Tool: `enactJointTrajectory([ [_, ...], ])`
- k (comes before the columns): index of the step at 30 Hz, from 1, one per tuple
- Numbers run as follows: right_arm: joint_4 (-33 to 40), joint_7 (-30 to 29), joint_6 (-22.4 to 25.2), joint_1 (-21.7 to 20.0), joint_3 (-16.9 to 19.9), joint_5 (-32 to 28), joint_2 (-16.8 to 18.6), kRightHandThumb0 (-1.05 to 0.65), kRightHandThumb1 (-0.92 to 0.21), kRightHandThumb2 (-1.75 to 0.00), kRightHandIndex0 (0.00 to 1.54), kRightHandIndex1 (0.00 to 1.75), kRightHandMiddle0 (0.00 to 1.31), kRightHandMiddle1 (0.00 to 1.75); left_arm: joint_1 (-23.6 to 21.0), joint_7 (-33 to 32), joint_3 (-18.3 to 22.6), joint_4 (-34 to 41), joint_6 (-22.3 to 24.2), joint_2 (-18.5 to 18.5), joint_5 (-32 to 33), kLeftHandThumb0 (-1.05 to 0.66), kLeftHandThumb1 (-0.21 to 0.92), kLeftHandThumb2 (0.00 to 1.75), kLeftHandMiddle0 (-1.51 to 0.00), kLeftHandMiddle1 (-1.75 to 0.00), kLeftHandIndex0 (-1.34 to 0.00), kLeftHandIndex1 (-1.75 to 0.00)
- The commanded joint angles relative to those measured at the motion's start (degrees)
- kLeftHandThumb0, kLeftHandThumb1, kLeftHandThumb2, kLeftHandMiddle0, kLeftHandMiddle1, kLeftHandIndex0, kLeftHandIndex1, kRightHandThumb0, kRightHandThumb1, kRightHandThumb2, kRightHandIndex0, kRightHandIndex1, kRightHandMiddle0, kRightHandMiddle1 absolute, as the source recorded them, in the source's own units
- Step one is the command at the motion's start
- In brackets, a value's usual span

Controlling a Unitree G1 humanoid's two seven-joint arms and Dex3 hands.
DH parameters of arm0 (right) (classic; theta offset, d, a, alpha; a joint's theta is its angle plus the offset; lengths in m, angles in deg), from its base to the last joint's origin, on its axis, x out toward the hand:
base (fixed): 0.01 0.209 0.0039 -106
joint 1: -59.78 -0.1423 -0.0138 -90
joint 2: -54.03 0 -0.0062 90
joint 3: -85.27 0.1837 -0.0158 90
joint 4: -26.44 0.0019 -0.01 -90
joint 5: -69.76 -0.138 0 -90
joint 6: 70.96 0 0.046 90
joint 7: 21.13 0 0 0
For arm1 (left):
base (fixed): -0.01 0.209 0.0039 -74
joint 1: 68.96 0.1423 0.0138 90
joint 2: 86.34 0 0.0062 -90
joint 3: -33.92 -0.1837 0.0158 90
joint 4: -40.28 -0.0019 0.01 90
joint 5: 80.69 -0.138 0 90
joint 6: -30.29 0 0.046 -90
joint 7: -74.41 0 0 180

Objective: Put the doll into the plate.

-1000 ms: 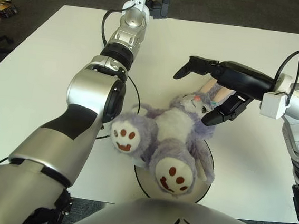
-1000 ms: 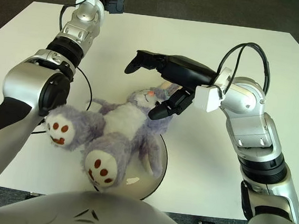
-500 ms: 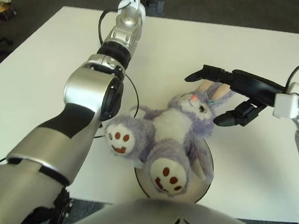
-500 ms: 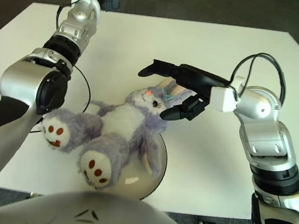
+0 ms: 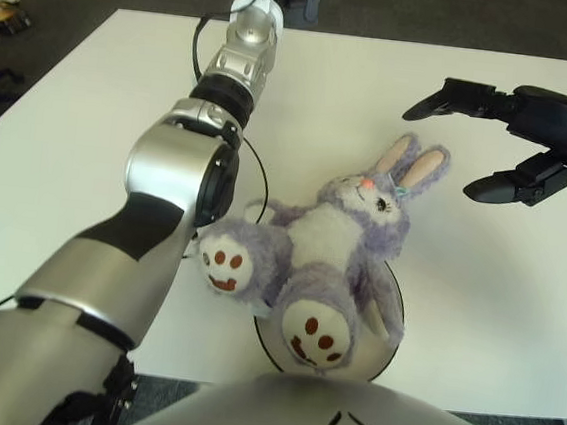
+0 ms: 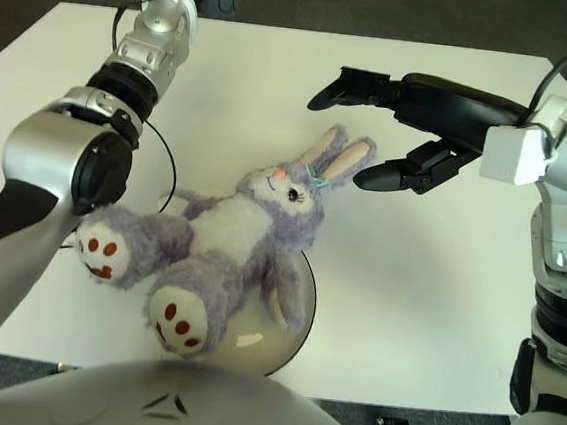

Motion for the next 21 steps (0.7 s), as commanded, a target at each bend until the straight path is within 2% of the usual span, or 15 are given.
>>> enactJointTrajectory([
  [1, -16.9, 2.7, -2.4, -10.2, -4.5, -4.7, 5.1, -0.53, -0.49, -0.92, 0.27, 0.48, 0.00, 1.09, -0.4, -0.2, -0.4, 0.3, 0.5, 0.1, -0.5, -0.01, 0.41, 1.19, -0.45, -1.70, -0.42, -1.74],
  [2, -20.3, 3.9, -3.7, -12.1, -5.7, -5.0, 6.0, -0.55, -0.51, -0.95, 0.28, 0.53, 0.00, 1.12, -0.3, -0.1, -0.4, 0.4, 0.4, 0.2, -0.5, -0.01, 0.41, 1.19, -0.45, -1.70, -0.43, -1.74],
  [3, -17.1, 1.2, -0.8, -9.9, -5.4, -3.1, 5.2, -0.56, -0.52, -0.96, 0.28, 0.55, 0.00, 1.13, -0.2, -0.1, -0.4, 0.5, 0.3, 0.2, -0.5, -0.01, 0.41, 1.19, -0.44, -1.70, -0.43, -1.74],
  [5, -13.6, -2.9, 3.4, -8.1, -5.1, -0.2, 4.4, -0.46, -0.41, -1.00, 0.29, 0.56, 0.03, 1.16, -0.1, 0.1, -0.4, 0.6, 0.3, 0.3, -0.4, -0.01, 0.41, 1.19, -0.43, -1.69, -0.44, -1.74],
  [8, -13.1, -4.3, 4.7, -8.2, -5.5, 0.6, 4.3, -0.41, -0.36, -1.02, 0.29, 0.57, 0.06, 1.17, 0.1, 0.3, -0.4, 0.8, 0.3, 0.4, -0.3, -0.01, 0.42, 1.18, -0.41, -1.68, -0.47, -1.75],
  [9, -16.7, 0.8, 8.9, -11.6, -5.8, -4.5, 3.8, -0.40, -0.35, -1.03, 0.29, 0.57, 0.06, 1.18, 0.2, 0.2, -0.4, 0.9, 0.3, 0.5, -0.4, -0.01, 0.42, 1.18, -0.41, -1.67, -0.47, -1.75],
  [11, -21.6, 7.1, 13.7, -15.9, -5.8, -11.4, 3.6, -0.47, -0.49, -0.94, 0.26, 0.50, 0.03, 0.94, 0.3, 0.1, -0.6, 1.0, 0.2, 0.7, -0.6, -0.01, 0.43, 1.17, -0.39, -1.66, -0.48, -1.75],
  [12, -23.3, 8.4, 13.5, -16.8, -5.2, -13.6, 4.3, -0.48, -0.53, -0.91, 0.27, 0.49, 0.02, 0.89, 0.4, 0.0, -0.8, 1.1, 0.1, 0.9, -0.8, -0.01, 0.43, 1.16, -0.39, -1.65, -0.49, -1.75],
  [14, -24.1, 7.6, 12.2, -17.0, -4.3, -14.2, 5.4, -0.45, -0.61, -0.90, 0.39, 0.44, 0.01, 0.80, 0.6, -0.1, -1.1, 1.3, -0.3, 1.3, -1.2, -0.01, 0.45, 1.14, -0.37, -1.64, -0.50, -1.75],
  [19, -23.2, 3.1, 11.7, -16.4, -4.0, -12.7, 6.3, -0.37, -0.56, -0.97, 0.40, 0.39, 0.00, 0.78, 1.1, 0.0, -1.3, 1.6, -1.0, 2.2, -1.5, -0.01, 0.46, 1.12, -0.38, -1.63, -0.48, -1.75],
  [21, -20.2, -1.2, 13.0, -15.1, -4.0, -9.3, 5.2, -0.35, -0.53, -1.00, 0.42, 0.43, 0.00, 0.82, 1.4, 0.2, -1.2, 1.8, -1.4, 2.7, -1.5, -0.01, 0.45, 1.13, -0.40, -1.63, -0.47, -1.75],
])
